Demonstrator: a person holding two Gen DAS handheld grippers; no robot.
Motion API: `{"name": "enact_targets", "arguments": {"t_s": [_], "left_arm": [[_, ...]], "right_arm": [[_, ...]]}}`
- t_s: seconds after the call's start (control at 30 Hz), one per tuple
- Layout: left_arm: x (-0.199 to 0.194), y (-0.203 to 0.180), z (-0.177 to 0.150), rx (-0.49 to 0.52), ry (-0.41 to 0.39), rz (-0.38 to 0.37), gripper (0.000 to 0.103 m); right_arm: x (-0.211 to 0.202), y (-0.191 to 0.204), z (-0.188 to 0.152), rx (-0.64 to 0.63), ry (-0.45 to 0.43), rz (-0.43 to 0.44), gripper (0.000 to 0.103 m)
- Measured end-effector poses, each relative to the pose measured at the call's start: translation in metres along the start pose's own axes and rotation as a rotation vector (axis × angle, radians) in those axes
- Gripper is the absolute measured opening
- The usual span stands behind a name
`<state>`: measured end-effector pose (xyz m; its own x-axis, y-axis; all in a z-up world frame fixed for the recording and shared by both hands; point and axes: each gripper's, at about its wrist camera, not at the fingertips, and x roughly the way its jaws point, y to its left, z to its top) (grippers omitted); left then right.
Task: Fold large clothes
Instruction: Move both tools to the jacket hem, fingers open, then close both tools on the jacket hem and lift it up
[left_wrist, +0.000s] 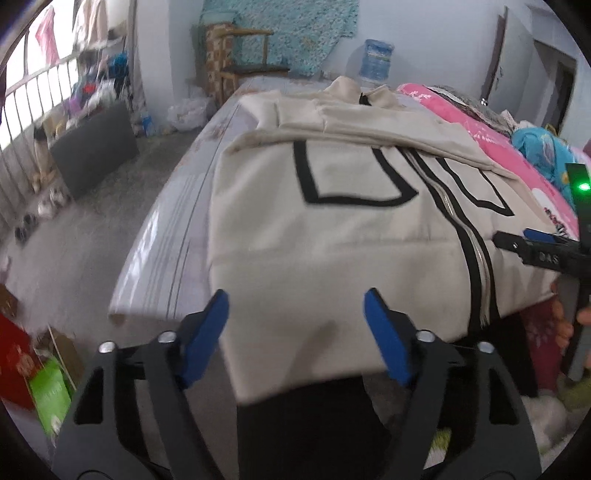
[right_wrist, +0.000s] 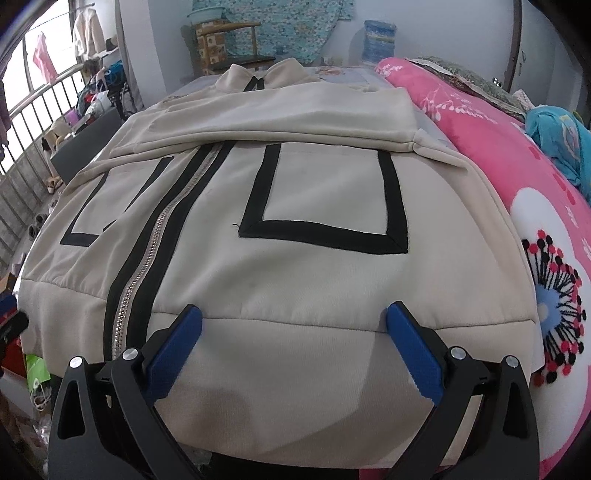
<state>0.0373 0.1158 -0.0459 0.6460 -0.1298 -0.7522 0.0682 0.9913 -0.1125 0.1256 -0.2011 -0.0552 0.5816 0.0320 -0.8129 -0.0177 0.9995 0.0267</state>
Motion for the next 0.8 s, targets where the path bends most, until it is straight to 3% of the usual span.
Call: {"name": "enact_targets", "arguments": {"t_s": [0.13, 0.23, 0.4, 0.6, 0.8], "left_arm": [[-0.006, 0.021, -0.015, -0.087, 0.021, -0.009, 0.056], [-0.001, 0.039, -0.02, -0.161, 0.044, -0.02, 0.056], [0.032, 0.062, -0.027, -0.315, 0.149, -0.152, 0.054], [0.04, 0.06, -0.027, -0.336, 0.139, -0.203, 0.047], [0.034, 0.07, -0.031, -0.398, 0.102, -0.295, 0.047]], "right_arm": [[0.002, 0.0, 0.002, -0.001, 0.008, 0.006, 0.097], [0.002, 0.0, 0.002, 0.002, 0.009, 0.011, 0.097], [0.003, -0.001, 0.002, 0.008, 0.003, 0.019, 0.097], [0.003, -0.001, 0.001, 0.007, -0.007, 0.023, 0.097], [0.004, -0.002, 0.002, -0.001, -0.002, 0.035, 0.097]]}}
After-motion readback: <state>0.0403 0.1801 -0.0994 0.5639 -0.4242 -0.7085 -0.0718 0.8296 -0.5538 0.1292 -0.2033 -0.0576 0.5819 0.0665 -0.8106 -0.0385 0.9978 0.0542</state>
